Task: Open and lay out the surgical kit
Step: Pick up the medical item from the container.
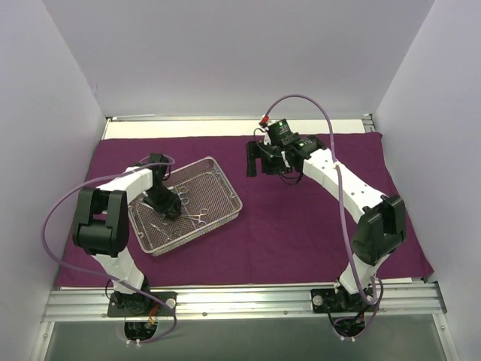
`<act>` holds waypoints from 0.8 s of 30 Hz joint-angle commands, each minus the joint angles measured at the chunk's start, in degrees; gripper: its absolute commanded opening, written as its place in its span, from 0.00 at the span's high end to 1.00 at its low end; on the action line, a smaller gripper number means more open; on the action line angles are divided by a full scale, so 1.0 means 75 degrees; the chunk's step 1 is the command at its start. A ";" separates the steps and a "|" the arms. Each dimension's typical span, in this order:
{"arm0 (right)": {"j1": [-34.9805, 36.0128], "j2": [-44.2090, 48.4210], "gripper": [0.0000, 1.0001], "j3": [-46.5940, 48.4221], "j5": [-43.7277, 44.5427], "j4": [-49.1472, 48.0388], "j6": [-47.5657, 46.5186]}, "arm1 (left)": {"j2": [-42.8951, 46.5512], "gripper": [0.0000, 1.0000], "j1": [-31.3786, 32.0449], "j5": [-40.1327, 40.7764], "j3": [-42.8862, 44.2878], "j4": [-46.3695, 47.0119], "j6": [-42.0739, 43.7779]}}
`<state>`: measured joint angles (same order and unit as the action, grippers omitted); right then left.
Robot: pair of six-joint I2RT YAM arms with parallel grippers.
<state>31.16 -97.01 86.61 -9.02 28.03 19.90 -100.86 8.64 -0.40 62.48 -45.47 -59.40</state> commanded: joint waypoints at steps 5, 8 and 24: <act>-0.0041 0.0525 0.16 -0.0146 0.0089 -0.0070 0.0100 | -0.0943 0.69 0.0136 0.0394 0.0166 0.0087 -0.0097; -0.0041 0.0525 0.15 -0.0099 0.0136 -0.0081 0.0077 | -0.0978 0.81 0.0148 0.0394 0.0282 0.0122 0.0055; -0.0018 -0.0494 0.16 0.1096 -0.0203 0.0001 -0.0134 | 0.0685 0.98 0.0324 0.0113 0.1372 -0.0266 0.1321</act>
<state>31.16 -98.98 91.26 -9.47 27.49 19.77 -101.10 10.90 0.97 69.38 -49.21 -52.95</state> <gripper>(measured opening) 0.846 0.054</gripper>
